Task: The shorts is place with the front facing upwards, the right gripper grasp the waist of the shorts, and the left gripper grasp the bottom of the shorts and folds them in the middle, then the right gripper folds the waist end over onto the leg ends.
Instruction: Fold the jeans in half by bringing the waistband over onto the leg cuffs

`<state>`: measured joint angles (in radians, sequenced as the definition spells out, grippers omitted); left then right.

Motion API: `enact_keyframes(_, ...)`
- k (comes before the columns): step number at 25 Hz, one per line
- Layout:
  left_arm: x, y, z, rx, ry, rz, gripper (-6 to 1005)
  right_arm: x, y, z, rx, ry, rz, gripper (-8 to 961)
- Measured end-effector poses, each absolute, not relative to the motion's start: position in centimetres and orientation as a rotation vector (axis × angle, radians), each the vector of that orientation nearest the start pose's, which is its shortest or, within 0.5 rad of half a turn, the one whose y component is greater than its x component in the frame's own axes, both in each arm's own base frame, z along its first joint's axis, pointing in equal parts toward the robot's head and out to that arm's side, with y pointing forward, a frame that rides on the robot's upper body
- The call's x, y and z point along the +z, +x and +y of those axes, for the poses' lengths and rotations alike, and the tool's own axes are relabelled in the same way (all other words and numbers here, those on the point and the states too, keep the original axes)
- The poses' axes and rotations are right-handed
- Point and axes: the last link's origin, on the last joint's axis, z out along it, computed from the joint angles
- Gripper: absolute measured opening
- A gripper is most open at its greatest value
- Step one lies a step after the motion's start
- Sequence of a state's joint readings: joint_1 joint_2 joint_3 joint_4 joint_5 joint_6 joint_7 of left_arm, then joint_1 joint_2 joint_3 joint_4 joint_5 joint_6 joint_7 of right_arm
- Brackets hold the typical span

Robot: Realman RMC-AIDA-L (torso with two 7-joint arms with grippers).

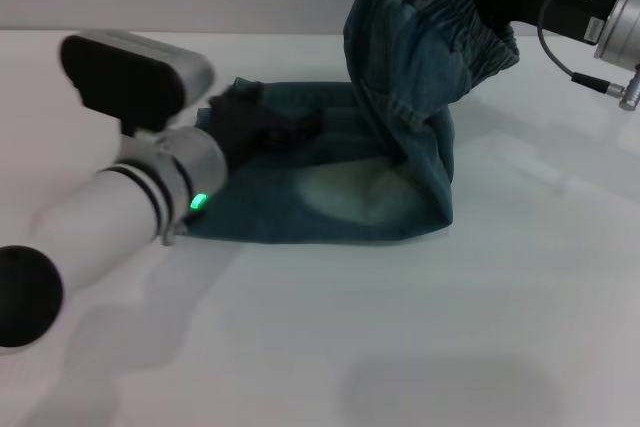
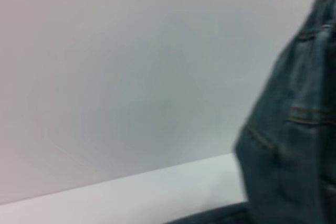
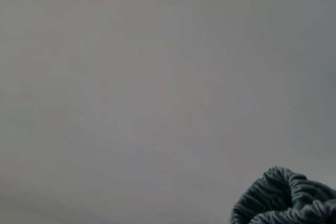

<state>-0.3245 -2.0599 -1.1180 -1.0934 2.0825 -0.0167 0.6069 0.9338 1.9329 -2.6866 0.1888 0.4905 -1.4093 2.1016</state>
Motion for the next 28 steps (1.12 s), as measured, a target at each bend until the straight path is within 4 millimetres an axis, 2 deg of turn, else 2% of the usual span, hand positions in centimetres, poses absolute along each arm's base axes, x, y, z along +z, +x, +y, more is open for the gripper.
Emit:
enact_keyframes(3,-6.7,-21.3,36.8,-0.428,-2.021,-0.748,843,2.0,19.7,42.6,1.349,-2.105,1.818,104)
enact_keyframes(10,-1.9,-24.7,37.7,-0.434,-1.780,-0.735,842,1.1,18.9,42.7,1.347,-2.128,1.821,127)
enact_keyframes(14,-0.5,-25.7,37.7,-0.434,-1.714,-0.741,842,0.4,18.1,43.0,1.318,-2.147,1.809,140)
enact_keyframes(19,0.0,-25.9,37.5,-0.444,-1.687,-0.735,842,-0.9,17.0,43.5,1.272,-2.162,1.809,157)
enact_keyframes(28,-0.7,-25.0,37.5,-0.456,-1.713,-0.723,842,-3.4,13.7,44.4,1.165,-2.250,1.770,187)
